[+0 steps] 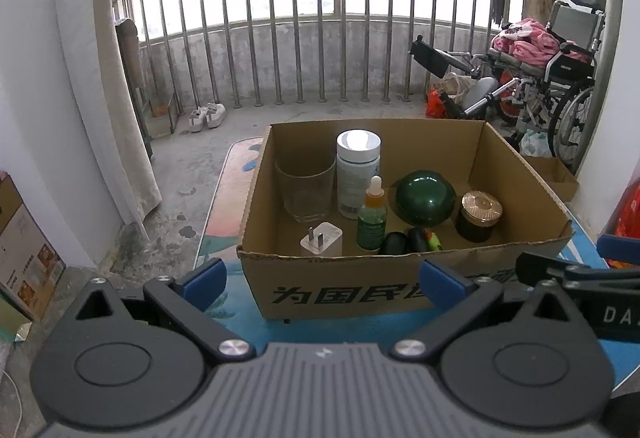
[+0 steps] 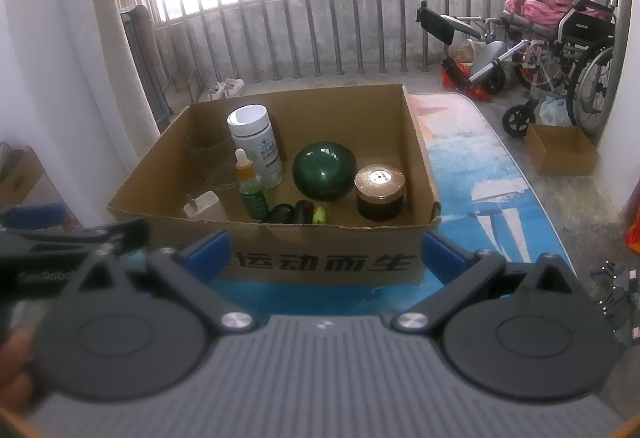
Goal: Organize rigid objects
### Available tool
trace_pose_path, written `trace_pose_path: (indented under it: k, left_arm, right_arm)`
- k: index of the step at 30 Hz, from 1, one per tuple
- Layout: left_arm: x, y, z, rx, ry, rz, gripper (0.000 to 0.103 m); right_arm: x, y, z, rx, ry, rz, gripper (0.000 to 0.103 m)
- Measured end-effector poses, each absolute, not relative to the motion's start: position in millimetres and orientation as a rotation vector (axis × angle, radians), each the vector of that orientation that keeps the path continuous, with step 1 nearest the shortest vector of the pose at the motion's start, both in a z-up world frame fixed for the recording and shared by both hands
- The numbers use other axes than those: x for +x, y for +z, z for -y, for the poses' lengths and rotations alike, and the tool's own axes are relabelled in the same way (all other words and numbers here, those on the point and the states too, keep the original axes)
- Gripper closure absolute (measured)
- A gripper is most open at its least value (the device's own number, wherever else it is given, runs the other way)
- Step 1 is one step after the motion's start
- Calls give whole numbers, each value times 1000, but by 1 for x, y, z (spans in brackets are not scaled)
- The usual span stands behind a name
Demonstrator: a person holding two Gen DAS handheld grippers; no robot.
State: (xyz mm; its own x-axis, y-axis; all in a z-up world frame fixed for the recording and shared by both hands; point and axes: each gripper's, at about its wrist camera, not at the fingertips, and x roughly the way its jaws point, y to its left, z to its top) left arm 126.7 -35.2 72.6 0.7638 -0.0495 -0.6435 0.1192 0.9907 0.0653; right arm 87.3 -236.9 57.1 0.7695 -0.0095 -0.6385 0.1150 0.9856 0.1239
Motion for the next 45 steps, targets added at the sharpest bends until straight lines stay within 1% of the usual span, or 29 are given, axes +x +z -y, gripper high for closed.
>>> trace_pose_path:
  k: [45]
  left_arm:
    - [127,73,30,92,-95,-702,0]
  right_arm:
    - [89,60,232,157,-64,-696,1]
